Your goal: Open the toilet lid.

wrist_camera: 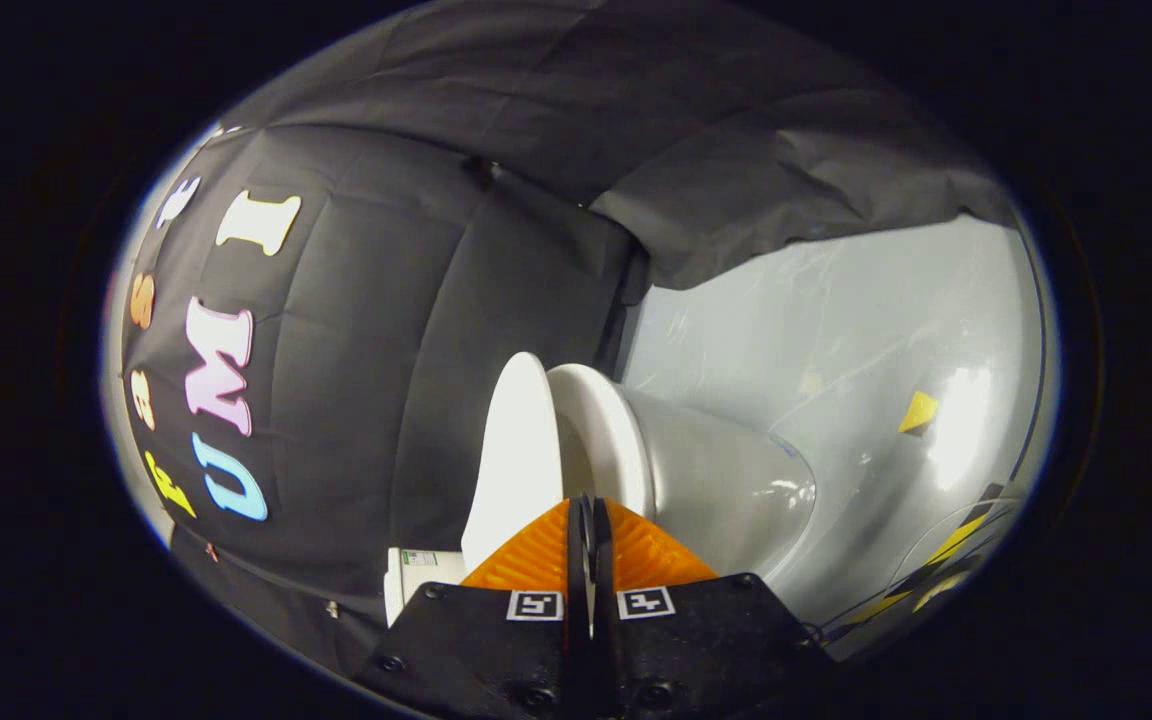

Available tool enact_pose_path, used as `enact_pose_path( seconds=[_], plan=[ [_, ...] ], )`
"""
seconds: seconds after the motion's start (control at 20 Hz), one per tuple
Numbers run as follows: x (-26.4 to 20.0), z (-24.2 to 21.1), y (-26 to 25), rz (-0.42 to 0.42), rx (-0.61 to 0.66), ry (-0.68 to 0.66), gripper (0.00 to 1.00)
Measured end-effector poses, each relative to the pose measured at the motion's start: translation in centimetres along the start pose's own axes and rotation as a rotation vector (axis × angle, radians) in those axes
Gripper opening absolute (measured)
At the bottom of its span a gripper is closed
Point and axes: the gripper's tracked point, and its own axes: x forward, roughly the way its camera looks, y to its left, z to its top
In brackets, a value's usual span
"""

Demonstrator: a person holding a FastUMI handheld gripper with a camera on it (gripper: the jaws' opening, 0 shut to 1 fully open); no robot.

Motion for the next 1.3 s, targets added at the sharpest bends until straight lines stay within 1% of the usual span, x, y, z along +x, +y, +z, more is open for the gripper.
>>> enact_pose_path(
  seconds=[0.2, 0.4, 0.55, 0.65, 0.9, 1.15, 1.3],
  plan=[
    [-2.1, 0.3, 5.1, -0.020, -0.195, -0.043, 0.06],
    [-4.8, -0.5, 12.6, 0.043, -0.342, -0.114, 0.05],
    [-6.4, -2.4, 17.6, 0.061, -0.519, -0.145, 0.06],
    [-7.6, -3.5, 20.7, 0.070, -0.615, -0.178, 0.06],
    [-9.5, -7.0, 26.7, 0.090, -0.750, -0.221, 0.06],
    [-10.9, -10.3, 30.9, 0.093, -0.895, -0.249, 0.08],
    [-11.3, -12.8, 33.4, 0.109, -0.945, -0.256, 0.08]
  ],
)
